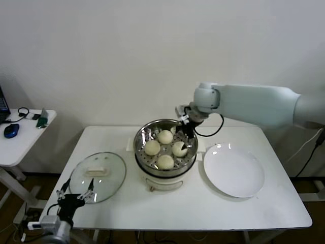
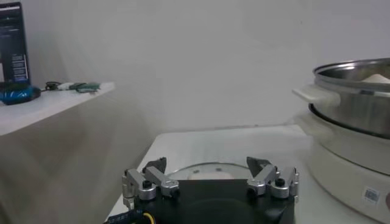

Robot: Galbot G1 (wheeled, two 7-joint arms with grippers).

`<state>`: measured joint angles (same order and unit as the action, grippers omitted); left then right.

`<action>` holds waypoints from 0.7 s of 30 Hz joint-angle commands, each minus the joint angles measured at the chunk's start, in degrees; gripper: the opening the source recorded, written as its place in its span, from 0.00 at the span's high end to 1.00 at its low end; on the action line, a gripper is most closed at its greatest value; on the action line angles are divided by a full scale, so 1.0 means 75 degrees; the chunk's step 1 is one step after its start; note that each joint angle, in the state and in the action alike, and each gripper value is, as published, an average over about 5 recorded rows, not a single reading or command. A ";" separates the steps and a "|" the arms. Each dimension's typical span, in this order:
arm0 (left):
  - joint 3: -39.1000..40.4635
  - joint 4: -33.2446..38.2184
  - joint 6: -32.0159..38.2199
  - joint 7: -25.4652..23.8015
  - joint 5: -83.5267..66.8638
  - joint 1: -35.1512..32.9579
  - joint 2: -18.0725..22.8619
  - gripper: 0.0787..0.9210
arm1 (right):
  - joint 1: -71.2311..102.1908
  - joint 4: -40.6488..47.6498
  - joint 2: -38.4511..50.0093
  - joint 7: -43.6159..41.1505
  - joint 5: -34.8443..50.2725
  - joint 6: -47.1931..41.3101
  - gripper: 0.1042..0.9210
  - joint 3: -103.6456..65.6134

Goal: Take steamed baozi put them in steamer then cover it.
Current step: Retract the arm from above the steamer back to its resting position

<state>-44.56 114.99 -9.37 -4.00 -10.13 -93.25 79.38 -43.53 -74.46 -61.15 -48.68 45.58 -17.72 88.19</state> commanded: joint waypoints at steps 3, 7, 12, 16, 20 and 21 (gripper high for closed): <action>0.0087 0.0076 0.0031 0.0182 -0.0079 0.0099 -0.0131 0.12 | 0.1128 -0.0939 0.2311 0.4589 0.2146 0.0059 0.12 -0.3264; 0.0114 0.0055 0.0085 0.0232 0.0083 0.0181 -0.0174 0.12 | 0.2623 -0.1698 0.3384 0.5874 0.2125 0.0087 0.12 -0.4687; 0.0112 0.0016 0.0250 0.0276 0.0263 0.0226 -0.0257 0.12 | 0.5720 -0.2657 0.4731 0.6285 0.1545 0.0450 0.12 -0.7467; 0.0115 0.0042 0.0338 0.0398 0.0383 0.0240 -0.0284 0.12 | 0.9380 -0.3174 0.5144 0.6329 0.0905 0.0986 0.12 -1.0797; 0.0158 0.0133 0.0523 0.0522 0.0804 0.0239 -0.0254 0.12 | 1.2675 -0.3462 0.4653 0.6429 0.0367 0.1611 0.12 -1.3653; 0.0161 0.0150 0.0596 0.0541 0.0979 0.0237 -0.0245 0.12 | 1.3400 -0.3525 0.4393 0.6429 0.0222 0.1798 0.12 -1.4272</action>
<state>-43.60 115.51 -7.16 -1.27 -7.95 -91.59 77.56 -1.48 -91.65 -33.28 -10.11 53.72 -12.71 34.57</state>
